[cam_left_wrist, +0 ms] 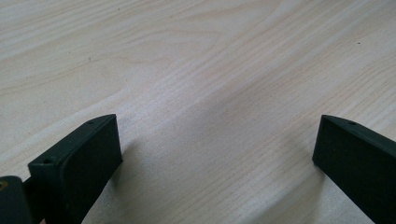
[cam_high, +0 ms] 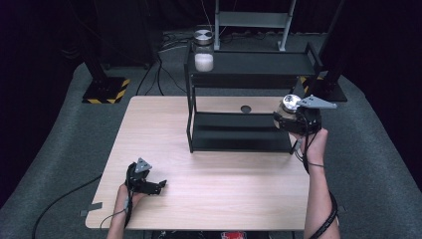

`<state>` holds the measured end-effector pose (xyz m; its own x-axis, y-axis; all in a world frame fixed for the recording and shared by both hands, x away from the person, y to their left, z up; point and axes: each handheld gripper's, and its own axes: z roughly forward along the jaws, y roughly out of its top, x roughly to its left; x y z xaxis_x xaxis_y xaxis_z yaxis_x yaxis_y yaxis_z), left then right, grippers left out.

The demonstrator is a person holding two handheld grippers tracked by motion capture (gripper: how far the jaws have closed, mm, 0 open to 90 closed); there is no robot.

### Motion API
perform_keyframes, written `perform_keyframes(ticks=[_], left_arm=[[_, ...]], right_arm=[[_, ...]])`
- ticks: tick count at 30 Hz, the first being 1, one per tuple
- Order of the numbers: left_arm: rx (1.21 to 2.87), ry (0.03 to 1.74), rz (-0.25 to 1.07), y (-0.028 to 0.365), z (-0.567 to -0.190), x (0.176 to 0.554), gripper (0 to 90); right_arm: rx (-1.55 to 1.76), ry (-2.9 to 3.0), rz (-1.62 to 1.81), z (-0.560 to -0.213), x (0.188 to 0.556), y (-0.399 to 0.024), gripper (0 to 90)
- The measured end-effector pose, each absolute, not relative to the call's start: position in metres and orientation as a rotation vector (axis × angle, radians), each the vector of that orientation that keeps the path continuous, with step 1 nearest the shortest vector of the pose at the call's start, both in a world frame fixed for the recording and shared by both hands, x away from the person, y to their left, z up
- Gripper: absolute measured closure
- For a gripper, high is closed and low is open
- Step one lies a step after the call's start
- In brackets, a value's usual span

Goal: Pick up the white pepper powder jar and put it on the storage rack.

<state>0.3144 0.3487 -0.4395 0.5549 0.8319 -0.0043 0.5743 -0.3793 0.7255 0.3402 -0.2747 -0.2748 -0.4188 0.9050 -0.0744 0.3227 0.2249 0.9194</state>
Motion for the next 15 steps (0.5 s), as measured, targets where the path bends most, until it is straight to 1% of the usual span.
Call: perform_keyframes(ticks=[15], left_arm=[[2.098, 1.125, 0.478, 0.349, -0.439, 0.314, 0.3]], right_arm=[[1.115, 1.867, 1.188, -0.252, 0.342, -0.278, 30.3]])
